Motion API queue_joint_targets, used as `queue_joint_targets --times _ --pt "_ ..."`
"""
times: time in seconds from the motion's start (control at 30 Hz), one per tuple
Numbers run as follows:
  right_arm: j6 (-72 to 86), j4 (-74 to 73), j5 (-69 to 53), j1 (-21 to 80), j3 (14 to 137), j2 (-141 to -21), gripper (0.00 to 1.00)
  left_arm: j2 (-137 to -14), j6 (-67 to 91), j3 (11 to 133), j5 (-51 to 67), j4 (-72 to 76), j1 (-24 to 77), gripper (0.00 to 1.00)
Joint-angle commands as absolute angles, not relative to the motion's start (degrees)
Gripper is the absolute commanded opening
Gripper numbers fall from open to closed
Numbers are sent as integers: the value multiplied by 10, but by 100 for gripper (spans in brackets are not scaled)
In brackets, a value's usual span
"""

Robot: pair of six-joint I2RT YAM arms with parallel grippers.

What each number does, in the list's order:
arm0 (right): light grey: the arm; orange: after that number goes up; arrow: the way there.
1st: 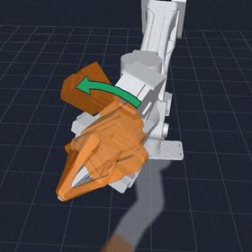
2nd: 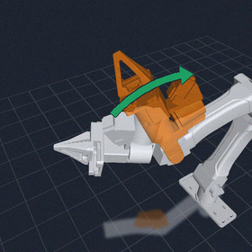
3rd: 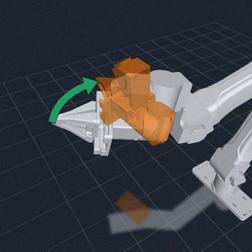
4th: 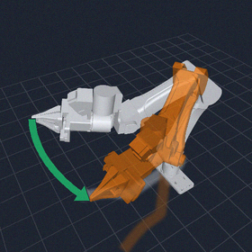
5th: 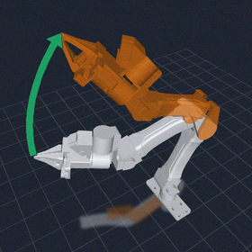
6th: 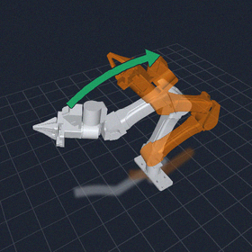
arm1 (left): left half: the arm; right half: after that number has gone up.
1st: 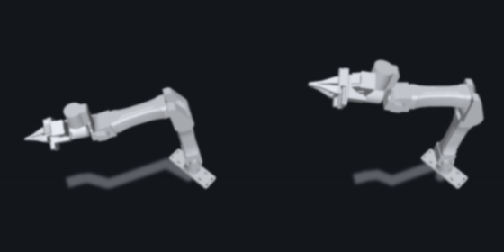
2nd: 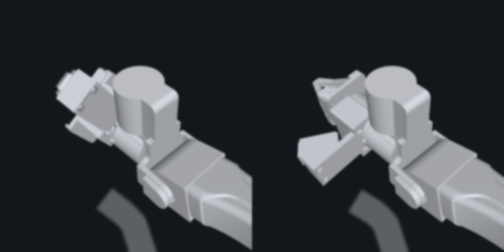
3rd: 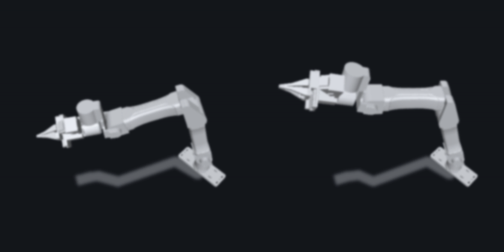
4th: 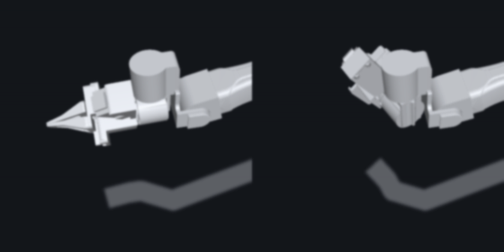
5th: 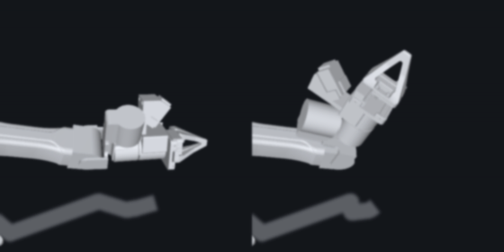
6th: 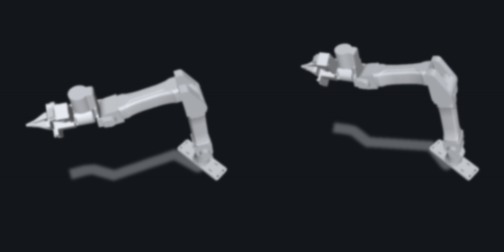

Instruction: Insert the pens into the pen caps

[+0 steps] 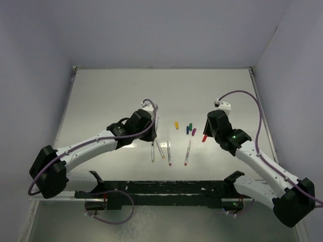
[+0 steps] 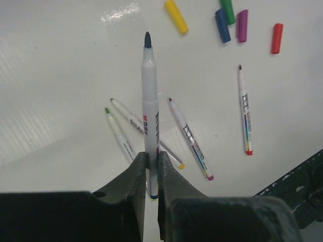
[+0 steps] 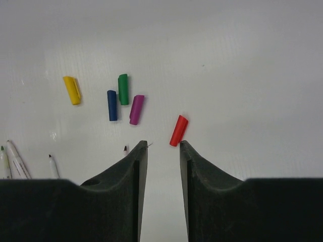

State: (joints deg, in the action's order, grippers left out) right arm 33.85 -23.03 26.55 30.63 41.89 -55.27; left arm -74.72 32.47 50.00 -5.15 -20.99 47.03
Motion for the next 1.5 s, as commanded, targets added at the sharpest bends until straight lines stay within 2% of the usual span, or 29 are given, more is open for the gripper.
queue_joint_targets --times 0.0,0.17,0.33,0.53,1.03,1.47 --pt "312 -190 219 305 444 -549 37 -726 282 493 -8 -118 472 0" --pt "287 -140 196 306 419 -525 35 -720 284 477 24 -89 471 0" --pt "277 -160 184 306 445 -589 33 -699 311 451 12 -75 471 0" --pt "270 -107 139 306 443 -643 30 -692 307 418 36 -39 471 0" --pt "262 -44 93 306 456 -761 33 -712 306 395 86 20 471 0" --pt "254 -25 86 306 488 -836 33 -704 311 379 78 19 472 0"
